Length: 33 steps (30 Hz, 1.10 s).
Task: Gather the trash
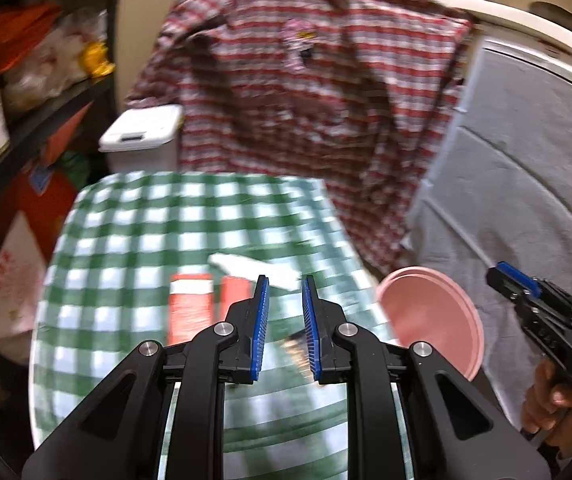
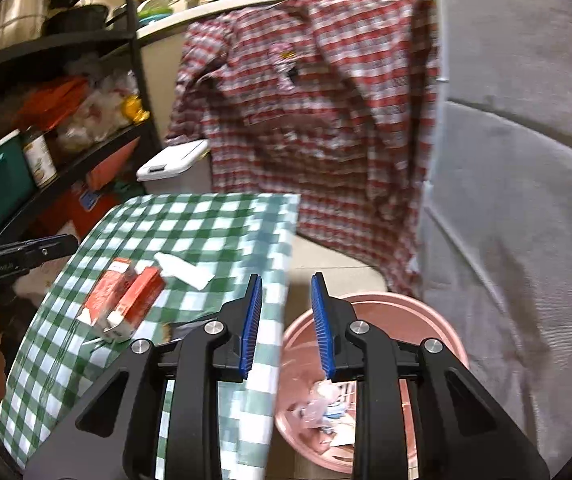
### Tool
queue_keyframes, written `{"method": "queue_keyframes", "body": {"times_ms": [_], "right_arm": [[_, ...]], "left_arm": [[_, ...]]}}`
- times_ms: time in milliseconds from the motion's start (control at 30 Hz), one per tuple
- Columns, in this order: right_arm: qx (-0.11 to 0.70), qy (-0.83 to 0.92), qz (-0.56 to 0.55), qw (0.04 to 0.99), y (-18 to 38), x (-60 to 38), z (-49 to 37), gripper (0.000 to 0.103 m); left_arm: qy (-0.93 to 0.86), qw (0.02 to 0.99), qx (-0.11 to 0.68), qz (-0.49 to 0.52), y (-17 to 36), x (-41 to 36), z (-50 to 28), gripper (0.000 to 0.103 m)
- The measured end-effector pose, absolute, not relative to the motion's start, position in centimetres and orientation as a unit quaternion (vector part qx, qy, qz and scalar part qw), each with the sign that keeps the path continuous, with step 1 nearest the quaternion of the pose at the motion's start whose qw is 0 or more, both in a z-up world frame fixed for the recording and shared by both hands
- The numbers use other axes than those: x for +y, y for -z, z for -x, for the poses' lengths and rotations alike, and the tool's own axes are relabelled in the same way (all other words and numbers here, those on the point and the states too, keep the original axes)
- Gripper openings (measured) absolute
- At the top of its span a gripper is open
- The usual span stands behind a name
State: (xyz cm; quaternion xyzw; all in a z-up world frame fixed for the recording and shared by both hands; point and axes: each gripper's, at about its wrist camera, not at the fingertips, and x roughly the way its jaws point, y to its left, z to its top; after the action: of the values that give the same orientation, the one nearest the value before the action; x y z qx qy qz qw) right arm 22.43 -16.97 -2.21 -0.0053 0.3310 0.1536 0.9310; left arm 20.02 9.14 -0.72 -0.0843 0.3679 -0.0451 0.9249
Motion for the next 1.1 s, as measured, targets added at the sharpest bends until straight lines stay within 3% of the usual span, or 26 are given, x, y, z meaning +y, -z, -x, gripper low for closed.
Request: {"method": "queue_keyframes", "body": {"times_ms": [133,233,300,367,567,767,1100], "right_arm": [[0.361,-0.188,0.017,0.913,3.7,-14.1,-23.1,0.028],[0.399,-0.215,0.035,0.891,5.9,-11.3,-23.9,0.04],[0.411,-0.225,0.049,0.882,7.1,-9.9,-24.1,0.049],[0.423,-0.235,0.067,0.872,8.4,-8.6,-24.3,0.063],[0.455,-0.243,0.099,0.851,11.4,-6.4,-25.2,0.083],[0.489,-0.24,0.124,0.83,14.0,-5.5,-25.9,0.087],[0.502,-0.233,0.138,0.821,15.2,-4.9,-26.5,0.091]], "left_arm": [[0.025,0.918,0.384,0.095,2.0,12.3,-19.9,0.017],[0.016,0.91,0.402,0.099,3.1,13.9,-20.0,0.017],[0.011,0.906,0.412,0.097,3.9,14.7,-19.9,0.024],[0.005,0.903,0.418,0.098,4.5,15.4,-19.8,0.038],[0.01,0.891,0.441,0.106,6.6,15.8,-20.5,0.052],[0.025,0.88,0.464,0.098,8.0,14.8,-21.2,0.066],[0.029,0.857,0.507,0.089,10.5,14.5,-22.3,0.067]]}}
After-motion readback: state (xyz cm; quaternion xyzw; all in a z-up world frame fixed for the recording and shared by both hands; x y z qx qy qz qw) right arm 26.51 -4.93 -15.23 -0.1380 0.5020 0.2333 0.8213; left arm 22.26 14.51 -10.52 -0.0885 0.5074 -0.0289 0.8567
